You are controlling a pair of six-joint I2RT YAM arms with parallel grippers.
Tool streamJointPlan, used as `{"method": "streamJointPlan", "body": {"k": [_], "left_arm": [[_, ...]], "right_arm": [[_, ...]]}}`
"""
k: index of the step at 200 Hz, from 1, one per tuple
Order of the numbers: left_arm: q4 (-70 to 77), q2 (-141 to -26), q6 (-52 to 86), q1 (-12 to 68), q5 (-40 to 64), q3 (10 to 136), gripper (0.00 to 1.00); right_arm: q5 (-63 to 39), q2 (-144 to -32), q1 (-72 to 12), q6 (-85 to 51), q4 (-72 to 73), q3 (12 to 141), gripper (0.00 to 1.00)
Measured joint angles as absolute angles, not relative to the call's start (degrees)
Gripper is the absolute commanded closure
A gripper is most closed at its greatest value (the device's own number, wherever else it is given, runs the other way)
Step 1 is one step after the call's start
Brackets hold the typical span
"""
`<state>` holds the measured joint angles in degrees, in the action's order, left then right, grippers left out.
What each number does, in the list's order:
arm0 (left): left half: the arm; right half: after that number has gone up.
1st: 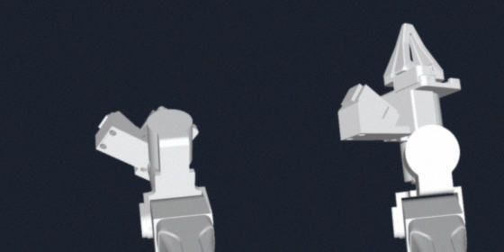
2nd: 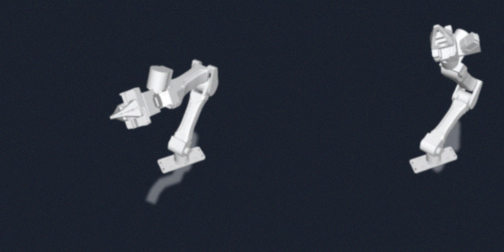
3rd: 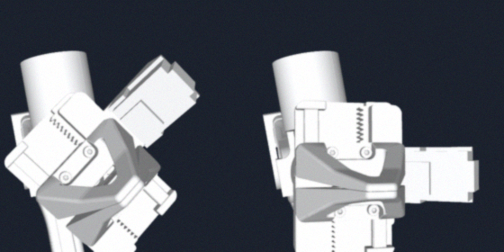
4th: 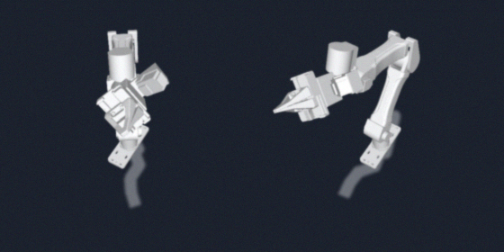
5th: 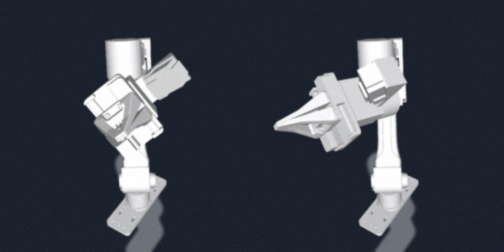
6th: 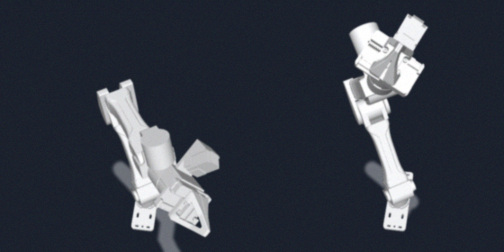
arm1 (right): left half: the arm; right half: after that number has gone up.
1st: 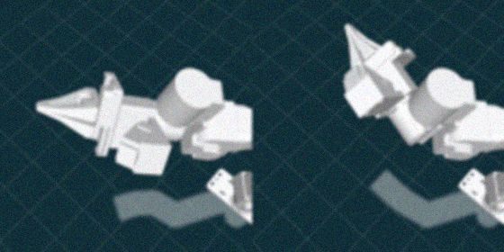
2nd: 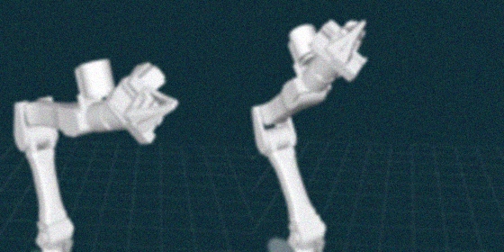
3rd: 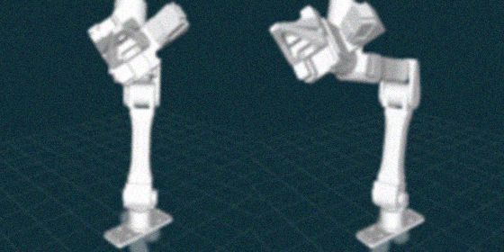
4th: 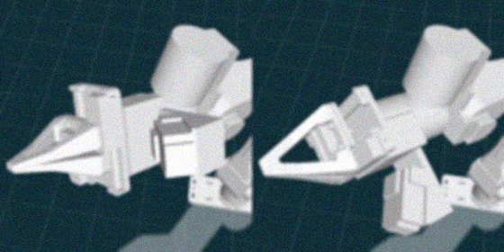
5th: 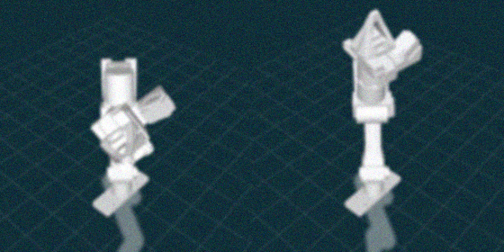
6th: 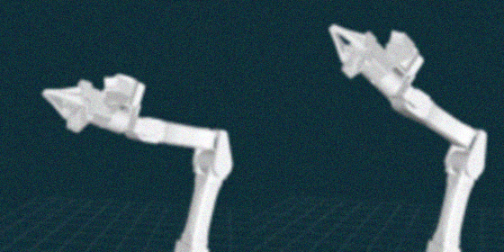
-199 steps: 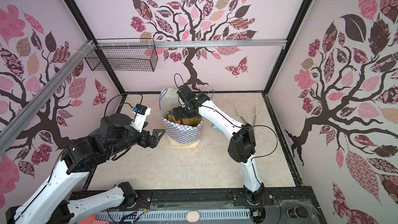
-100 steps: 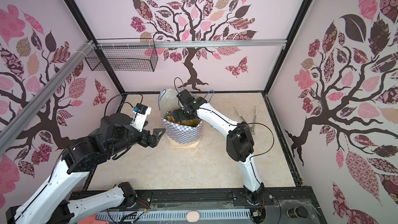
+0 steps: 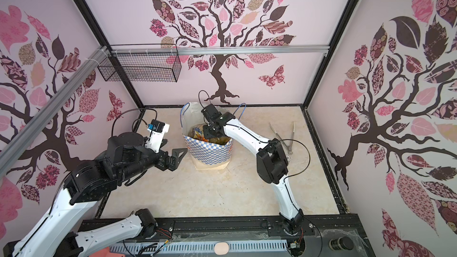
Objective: Take the snacks out of the paper bag
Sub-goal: Pick up the snack from the paper bag.
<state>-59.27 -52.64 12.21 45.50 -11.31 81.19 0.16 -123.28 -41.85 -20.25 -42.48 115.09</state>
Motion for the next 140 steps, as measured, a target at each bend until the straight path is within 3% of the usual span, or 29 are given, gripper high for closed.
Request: {"method": "streamJointPlan", "body": {"k": [17,40,140], "left_arm": [[-59.22,-52.51,12.21,45.50,-11.33,81.01,0.03],[-59.22,-52.16,12.25,45.50,-11.31,80.55,0.03],[-59.22,-51.99,12.40,45.50,-11.31,80.51,0.03]], "right_arm": [[0.25,-123.28,-42.26,-20.25,-42.17,115.50,0.93],[0.32,-123.28,-42.57,-20.67,-42.83,116.77,0.98],[1.91,-123.28,-42.70,-20.62,-45.91,119.72,1.00]]}}
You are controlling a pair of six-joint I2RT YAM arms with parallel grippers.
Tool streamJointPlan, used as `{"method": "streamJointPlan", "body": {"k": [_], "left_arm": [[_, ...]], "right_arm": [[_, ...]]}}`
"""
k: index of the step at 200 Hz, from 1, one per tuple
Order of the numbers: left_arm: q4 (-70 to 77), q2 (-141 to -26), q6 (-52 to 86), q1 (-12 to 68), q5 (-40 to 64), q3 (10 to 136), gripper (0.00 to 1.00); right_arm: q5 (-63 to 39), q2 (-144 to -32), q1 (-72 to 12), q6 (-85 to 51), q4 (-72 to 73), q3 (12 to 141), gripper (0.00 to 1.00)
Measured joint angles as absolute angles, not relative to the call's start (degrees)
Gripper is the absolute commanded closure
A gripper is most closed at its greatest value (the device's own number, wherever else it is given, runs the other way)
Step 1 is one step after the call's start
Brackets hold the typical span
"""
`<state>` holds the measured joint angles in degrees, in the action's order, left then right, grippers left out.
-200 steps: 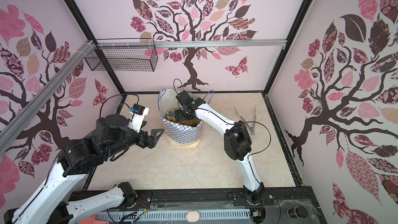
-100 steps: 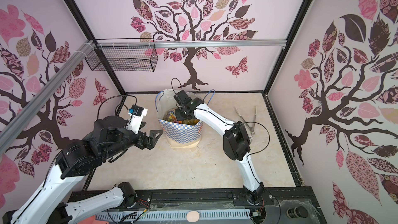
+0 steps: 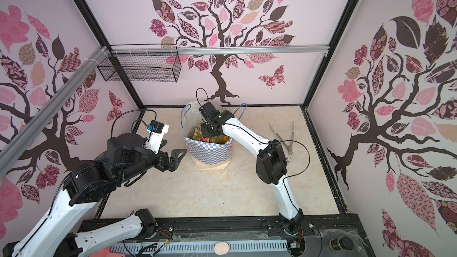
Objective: Take the snacks out of the paper bag
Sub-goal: Pick up the snack from the paper bag.
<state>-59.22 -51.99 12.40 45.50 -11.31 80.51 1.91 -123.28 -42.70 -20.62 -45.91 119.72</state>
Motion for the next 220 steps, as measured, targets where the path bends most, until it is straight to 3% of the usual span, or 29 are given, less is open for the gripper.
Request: {"method": "streamJointPlan", "body": {"k": [220], "left_arm": [[-59.22,-51.53,12.40,45.50,-11.75,79.75,0.03]], "right_arm": [[6.52,-123.26,-42.70,-17.93,-52.86,136.46,1.00]]}}
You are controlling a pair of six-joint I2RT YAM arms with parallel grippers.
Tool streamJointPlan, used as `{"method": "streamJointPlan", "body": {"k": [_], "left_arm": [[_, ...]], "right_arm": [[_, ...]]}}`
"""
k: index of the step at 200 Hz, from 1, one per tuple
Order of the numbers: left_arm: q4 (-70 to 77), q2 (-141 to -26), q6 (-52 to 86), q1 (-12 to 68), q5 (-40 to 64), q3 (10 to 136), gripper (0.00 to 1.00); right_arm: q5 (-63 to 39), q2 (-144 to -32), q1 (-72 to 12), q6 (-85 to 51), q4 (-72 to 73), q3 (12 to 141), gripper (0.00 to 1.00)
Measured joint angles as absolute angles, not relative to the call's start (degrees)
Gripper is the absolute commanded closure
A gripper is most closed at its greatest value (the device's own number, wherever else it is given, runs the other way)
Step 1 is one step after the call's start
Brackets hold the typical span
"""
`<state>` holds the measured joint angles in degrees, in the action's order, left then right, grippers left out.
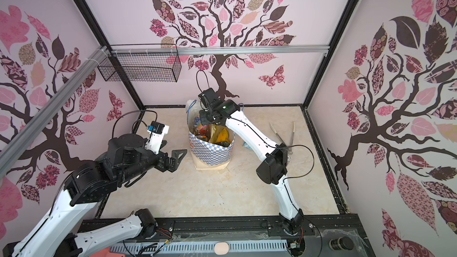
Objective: Take the snacks out of the paper bag
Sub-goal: Pick up the snack from the paper bag.
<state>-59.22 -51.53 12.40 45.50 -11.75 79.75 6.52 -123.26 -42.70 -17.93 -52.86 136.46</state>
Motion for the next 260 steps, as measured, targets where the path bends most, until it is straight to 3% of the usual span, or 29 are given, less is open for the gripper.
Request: {"method": "streamJointPlan", "body": {"k": [81,190,260], "left_arm": [[-58.19,-49.95,12.16,45.50,-11.27,78.78,0.02],[-54.52,-47.90,11.38,45.50,-8.23,77.38,0.02],[-49.82,-46.28,9.34,45.50,0.54,75.48,0.01]], "right_arm": [[6.15,-122.80,-42.70,-19.31,-55.05,141.14,1.00],[6.55,-111.72,-42.70,-20.78,-53.69,144.40,1.00],[13.52,-104.68,-42.70,-18.57,-53.32,144.40,1.00]]}}
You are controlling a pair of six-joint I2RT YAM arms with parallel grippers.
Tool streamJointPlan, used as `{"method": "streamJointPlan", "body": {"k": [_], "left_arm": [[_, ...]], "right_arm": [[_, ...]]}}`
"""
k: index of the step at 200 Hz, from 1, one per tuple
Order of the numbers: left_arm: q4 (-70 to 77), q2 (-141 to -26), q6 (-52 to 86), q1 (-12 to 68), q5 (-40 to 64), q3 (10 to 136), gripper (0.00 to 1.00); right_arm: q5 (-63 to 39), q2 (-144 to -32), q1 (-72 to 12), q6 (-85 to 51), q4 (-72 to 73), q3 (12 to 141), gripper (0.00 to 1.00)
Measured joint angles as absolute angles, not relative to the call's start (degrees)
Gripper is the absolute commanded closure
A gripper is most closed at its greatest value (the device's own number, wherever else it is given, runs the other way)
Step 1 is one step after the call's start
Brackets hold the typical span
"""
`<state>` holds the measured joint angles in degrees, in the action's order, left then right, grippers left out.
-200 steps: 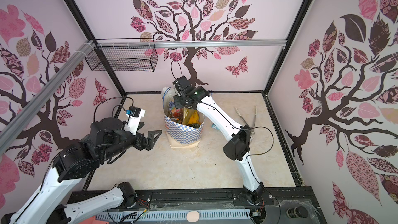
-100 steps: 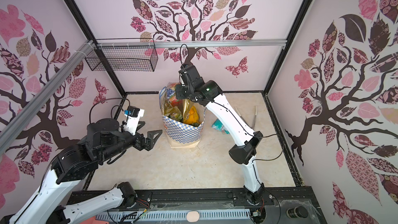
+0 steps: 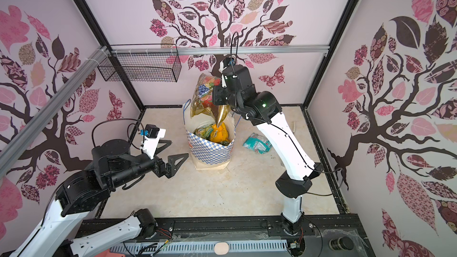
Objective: Take the snacks out of the paper bag
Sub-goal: Pick up the snack from the paper bag, then place the snack at the center of the table.
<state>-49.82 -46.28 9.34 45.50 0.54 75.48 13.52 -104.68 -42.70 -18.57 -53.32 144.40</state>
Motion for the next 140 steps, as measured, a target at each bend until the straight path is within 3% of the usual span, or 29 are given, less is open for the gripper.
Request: {"method": "streamJointPlan", "body": {"k": [79,140], "left_arm": [[-46.26,-47.20,6.70,45.82,11.35,73.78,0.01],[-47.07,-50.04,3.29,52.62,8.78,73.80,0.01]], "right_arm": [[27.90,-87.96,-41.28,-11.57,-44.47,129.80,1.00],[25.47,-80.25,-22.81,-17.69,-44.29,120.86,1.00]]}}
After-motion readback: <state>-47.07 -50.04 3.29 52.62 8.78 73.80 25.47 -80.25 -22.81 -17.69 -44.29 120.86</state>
